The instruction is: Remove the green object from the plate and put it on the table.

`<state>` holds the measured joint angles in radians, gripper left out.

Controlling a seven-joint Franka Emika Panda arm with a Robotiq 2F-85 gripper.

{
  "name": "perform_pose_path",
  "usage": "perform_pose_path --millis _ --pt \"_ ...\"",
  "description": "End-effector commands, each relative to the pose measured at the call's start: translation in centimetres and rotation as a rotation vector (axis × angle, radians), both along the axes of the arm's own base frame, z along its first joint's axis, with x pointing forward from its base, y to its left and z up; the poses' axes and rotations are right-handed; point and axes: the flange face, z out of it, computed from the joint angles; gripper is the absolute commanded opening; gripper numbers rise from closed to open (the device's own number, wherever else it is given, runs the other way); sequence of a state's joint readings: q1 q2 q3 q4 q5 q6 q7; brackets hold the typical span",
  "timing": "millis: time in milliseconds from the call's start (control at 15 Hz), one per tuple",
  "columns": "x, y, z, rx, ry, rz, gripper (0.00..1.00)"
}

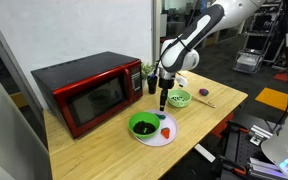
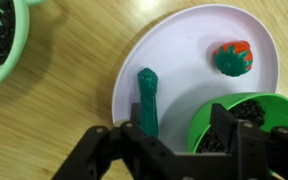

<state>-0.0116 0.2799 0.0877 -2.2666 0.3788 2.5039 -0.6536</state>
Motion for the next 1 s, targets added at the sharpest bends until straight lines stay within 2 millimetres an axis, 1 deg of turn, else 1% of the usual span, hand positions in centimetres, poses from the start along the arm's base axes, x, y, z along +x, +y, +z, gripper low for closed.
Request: perform_pose_path --millis 0,133,200,533,933 --pt "0.3 -0.4 -0.8 -0.009 -0.009 0.007 0.72" --pt "0.2 -0.4 -1.0 -0.011 -0.007 0.010 0.73" --pt "0.1 -0.3 -1.2 -0.013 -0.004 0.013 0.71" --pt "-0.1 -0.1 -2.0 -0.026 0.004 0.029 0.68" --pt "-0.1 0.5 -2.6 -0.052 -0.018 0.065 0.69"
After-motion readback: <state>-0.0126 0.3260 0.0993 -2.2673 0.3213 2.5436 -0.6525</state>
